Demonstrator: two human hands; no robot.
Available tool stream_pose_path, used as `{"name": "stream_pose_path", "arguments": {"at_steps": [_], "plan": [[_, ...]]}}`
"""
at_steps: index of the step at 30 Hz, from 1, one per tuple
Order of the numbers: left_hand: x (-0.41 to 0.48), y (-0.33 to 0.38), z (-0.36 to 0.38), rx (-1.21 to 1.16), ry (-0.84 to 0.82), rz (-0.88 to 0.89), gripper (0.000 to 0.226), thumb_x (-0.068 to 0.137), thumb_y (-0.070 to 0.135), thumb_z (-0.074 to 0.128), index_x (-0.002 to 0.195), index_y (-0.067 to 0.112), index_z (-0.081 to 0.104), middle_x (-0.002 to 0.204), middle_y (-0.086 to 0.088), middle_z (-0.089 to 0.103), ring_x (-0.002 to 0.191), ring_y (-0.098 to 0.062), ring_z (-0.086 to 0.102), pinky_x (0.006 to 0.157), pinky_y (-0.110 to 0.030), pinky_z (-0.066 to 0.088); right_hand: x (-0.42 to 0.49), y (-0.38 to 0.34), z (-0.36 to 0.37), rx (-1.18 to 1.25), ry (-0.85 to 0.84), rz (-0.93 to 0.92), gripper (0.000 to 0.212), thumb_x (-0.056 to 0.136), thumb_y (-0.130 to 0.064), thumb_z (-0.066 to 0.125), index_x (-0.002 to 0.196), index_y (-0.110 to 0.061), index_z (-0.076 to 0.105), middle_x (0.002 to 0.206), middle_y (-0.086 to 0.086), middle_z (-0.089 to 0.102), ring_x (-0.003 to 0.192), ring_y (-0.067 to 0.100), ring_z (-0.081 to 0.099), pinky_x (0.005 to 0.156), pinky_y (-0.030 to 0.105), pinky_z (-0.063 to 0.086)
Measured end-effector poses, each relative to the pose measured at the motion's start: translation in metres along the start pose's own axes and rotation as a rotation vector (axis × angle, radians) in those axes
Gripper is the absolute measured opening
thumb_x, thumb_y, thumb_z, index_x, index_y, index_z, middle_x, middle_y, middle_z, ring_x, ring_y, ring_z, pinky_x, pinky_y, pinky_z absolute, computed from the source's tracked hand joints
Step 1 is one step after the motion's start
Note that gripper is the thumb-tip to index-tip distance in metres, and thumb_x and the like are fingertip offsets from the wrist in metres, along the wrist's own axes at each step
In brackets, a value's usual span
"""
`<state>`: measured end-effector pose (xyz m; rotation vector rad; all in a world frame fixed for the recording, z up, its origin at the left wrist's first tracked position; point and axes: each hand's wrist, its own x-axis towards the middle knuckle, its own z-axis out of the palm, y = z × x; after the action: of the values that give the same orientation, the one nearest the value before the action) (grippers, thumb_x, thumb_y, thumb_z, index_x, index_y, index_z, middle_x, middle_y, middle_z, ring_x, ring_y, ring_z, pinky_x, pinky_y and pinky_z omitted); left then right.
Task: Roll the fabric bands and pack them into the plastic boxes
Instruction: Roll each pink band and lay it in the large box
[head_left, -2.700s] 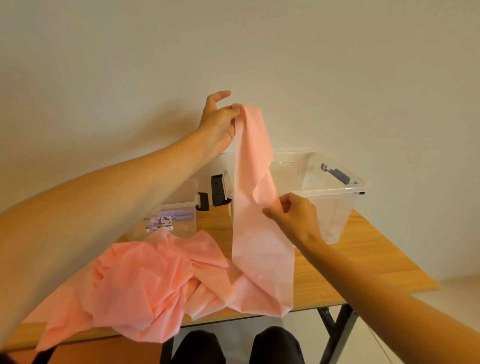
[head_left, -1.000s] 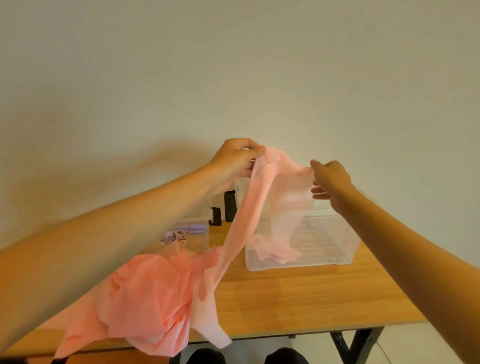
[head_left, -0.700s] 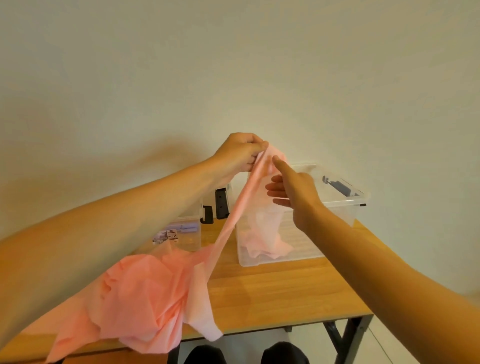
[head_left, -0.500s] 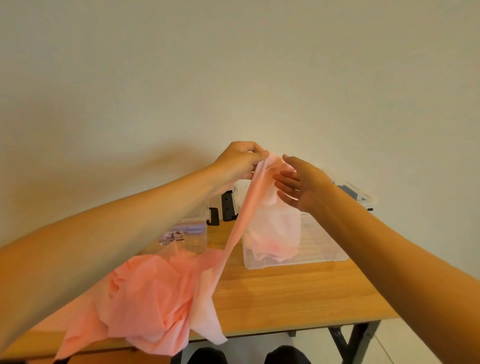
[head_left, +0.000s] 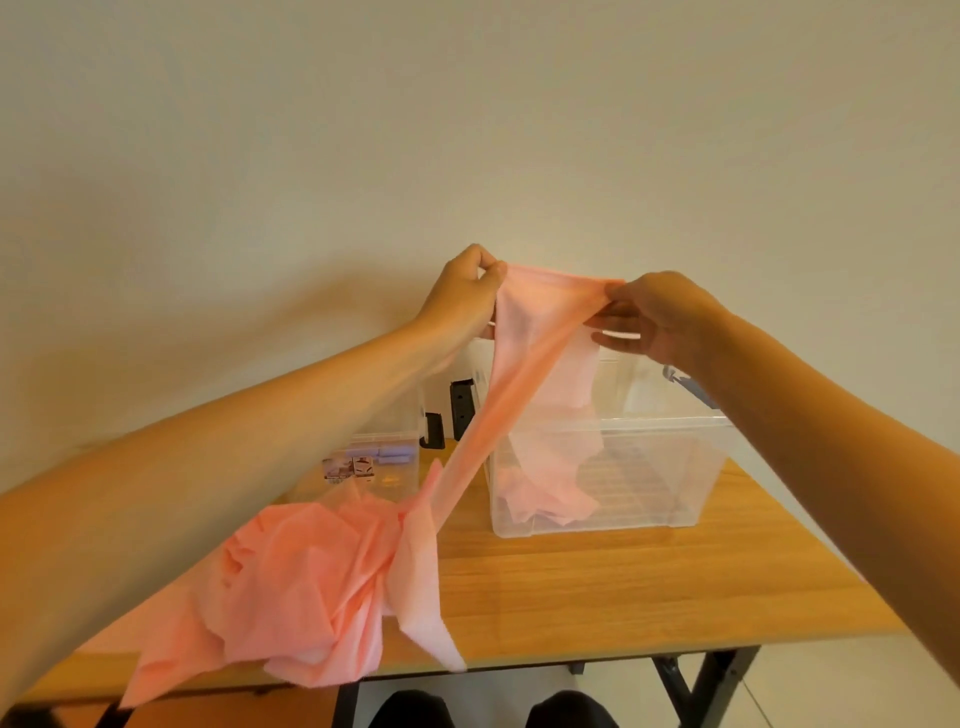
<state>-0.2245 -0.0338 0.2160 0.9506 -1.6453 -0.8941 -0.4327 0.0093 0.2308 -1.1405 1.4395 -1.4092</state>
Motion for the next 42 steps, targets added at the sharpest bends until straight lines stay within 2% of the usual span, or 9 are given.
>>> {"name": "stream_pose_path", "arguments": {"at_steps": [6,10,14,18,22,29,33,38,42], "plan": [[-0.009,-0.015,0.003,-0.21,-0.222,-0.094,0.03,0.096,0.017,0.069,0.121,0.006,0.059,0.102,-0.011,0.071,0.085,-0.024,0.071,0.075,-0.037,0.06,0.002,-0.022,0.011,0.077,-0.071,-0.156,0.022,0.105,-0.007,0.046,0.091,-0.006,0.063,0.086,0.01,0.066,0.074,0.021,0.068,0.066,0.033,0.06],[-0.013,-0.032,0.001,-0.158,-0.3,-0.058,0.022,0.091,0.021,0.074,0.111,0.014,0.072,0.099,0.0,0.076,0.092,-0.017,0.072,0.086,-0.035,0.059,0.004,-0.025,0.015,0.114,-0.083,-0.198,0.024,0.107,-0.008,0.044,0.094,-0.004,0.064,0.09,0.011,0.068,0.079,0.023,0.07,0.071,0.032,0.06],[-0.012,-0.042,-0.003,-0.065,-0.359,-0.029,0.026,0.091,0.015,0.074,0.115,0.006,0.072,0.11,-0.009,0.076,0.105,-0.022,0.071,0.1,-0.042,0.054,0.008,-0.03,0.015,0.182,-0.039,-0.22,0.02,0.107,-0.008,0.045,0.1,-0.002,0.063,0.089,0.011,0.066,0.079,0.023,0.07,0.071,0.032,0.061],[-0.014,-0.055,-0.006,0.061,-0.443,0.011,0.025,0.09,0.007,0.073,0.115,0.006,0.071,0.114,-0.016,0.073,0.108,-0.029,0.07,0.1,-0.044,0.054,0.01,-0.026,0.021,0.177,-0.043,-0.225,0.018,0.107,-0.008,0.046,0.104,0.0,0.063,0.087,0.011,0.065,0.077,0.022,0.07,0.071,0.031,0.061],[-0.019,-0.068,-0.007,0.117,-0.522,0.022,0.032,0.092,0.009,0.07,0.122,0.0,0.067,0.119,-0.014,0.072,0.104,-0.021,0.07,0.094,-0.031,0.056,0.012,-0.025,0.027,0.238,-0.023,-0.263,0.023,0.107,-0.006,0.047,0.093,-0.002,0.064,0.081,0.009,0.067,0.077,0.022,0.068,0.075,0.034,0.061],[-0.007,-0.071,-0.028,0.121,-0.229,0.161,0.03,0.092,0.02,0.073,0.099,-0.009,0.067,0.098,-0.026,0.071,0.086,-0.027,0.07,0.084,-0.042,0.054,0.014,-0.025,0.038,0.275,-0.019,-0.197,0.021,0.106,-0.023,0.055,0.097,-0.005,0.062,0.088,0.011,0.069,0.08,0.025,0.07,0.075,0.035,0.061],[0.004,-0.058,-0.034,0.082,-0.081,0.277,0.043,0.087,0.025,0.077,0.083,-0.013,0.058,0.08,-0.034,0.06,0.071,-0.021,0.054,0.068,-0.033,0.041,0.008,0.009,0.054,-0.141,-0.22,-0.014,0.062,0.088,-0.064,0.064,0.115,-0.008,0.065,0.112,0.011,0.072,0.104,0.026,0.07,0.096,0.041,0.056],[0.008,-0.051,-0.036,0.084,0.059,0.312,0.005,0.088,0.006,0.075,0.085,0.002,0.073,0.082,-0.006,0.072,0.077,-0.009,0.066,0.074,-0.03,0.056,-0.003,0.025,0.083,-0.296,-0.308,-0.159,0.01,0.088,-0.013,0.078,0.095,-0.007,0.076,0.094,0.005,0.078,0.094,0.018,0.074,0.095,0.035,0.052],[0.0,-0.044,-0.045,-0.035,0.03,0.196,0.016,0.096,0.02,0.068,0.106,0.011,0.076,0.104,-0.001,0.075,0.098,-0.012,0.069,0.088,-0.023,0.054,-0.002,0.006,0.091,-0.218,-0.222,-0.255,0.009,0.085,-0.002,0.076,0.083,-0.009,0.071,0.084,0.005,0.073,0.083,0.016,0.07,0.092,0.036,0.05]]}}
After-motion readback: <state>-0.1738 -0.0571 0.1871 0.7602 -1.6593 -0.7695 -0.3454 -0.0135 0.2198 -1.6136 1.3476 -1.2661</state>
